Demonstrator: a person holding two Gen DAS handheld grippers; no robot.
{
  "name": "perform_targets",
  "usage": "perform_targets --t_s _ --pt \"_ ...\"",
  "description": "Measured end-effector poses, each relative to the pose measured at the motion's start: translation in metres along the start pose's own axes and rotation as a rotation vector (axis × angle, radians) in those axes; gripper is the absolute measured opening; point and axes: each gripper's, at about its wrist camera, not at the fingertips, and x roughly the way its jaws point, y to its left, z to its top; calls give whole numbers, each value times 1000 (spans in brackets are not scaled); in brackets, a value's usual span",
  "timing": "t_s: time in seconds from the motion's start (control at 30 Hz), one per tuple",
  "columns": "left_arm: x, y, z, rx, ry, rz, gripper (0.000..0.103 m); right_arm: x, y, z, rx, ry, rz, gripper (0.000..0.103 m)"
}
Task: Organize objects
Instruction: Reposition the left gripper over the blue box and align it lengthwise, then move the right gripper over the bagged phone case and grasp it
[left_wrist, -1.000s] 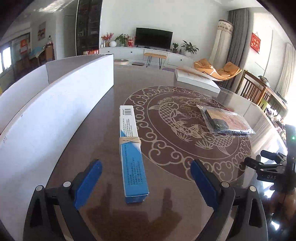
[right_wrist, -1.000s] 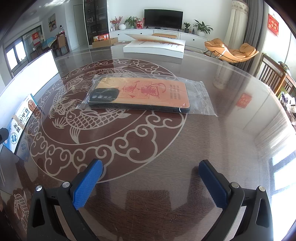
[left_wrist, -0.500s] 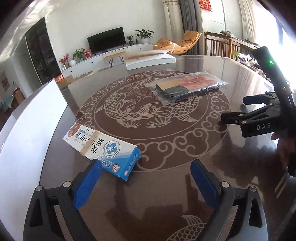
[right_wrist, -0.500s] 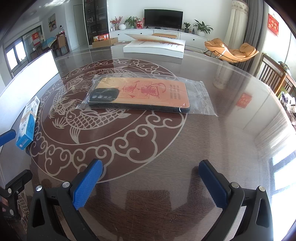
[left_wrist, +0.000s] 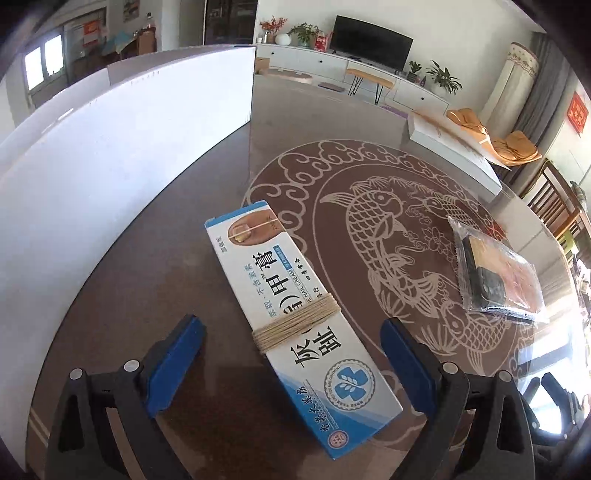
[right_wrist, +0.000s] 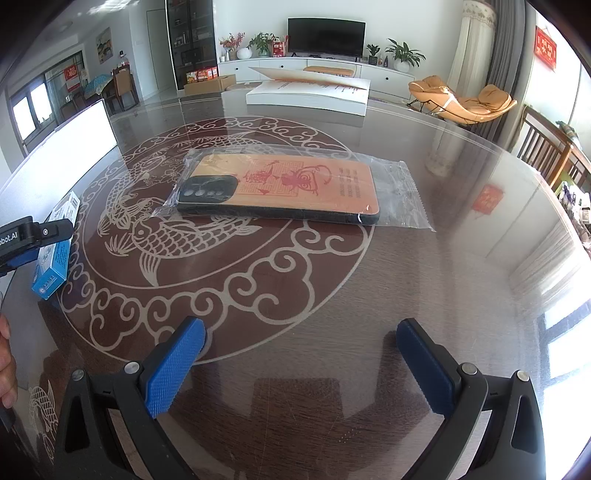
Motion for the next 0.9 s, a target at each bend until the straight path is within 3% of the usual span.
perform_targets --t_s 0.03,0.2,0.27,0.37,0.43,0.53,0.9 --pt "2 -2 -1 35 10 37 99 0 0 0 0 0 1 103" --pt "-3 17 -15 107 -11 9 98 0 0 0 0 0 0 103" --pt "-7 23 -18 132 -26 9 85 0 0 0 -1 -1 -1 103" --pt "-8 25 -17 170 -33 -3 84 1 0 0 -3 -2 -4 103" --pt "-8 25 -17 174 -36 -4 86 1 0 0 -3 -2 -4 103" --pt "-3 22 -17 187 -9 -13 103 0 0 0 -3 -2 -4 103" --pt "-5 22 -17 187 -8 -17 103 1 -1 0 0 1 3 103"
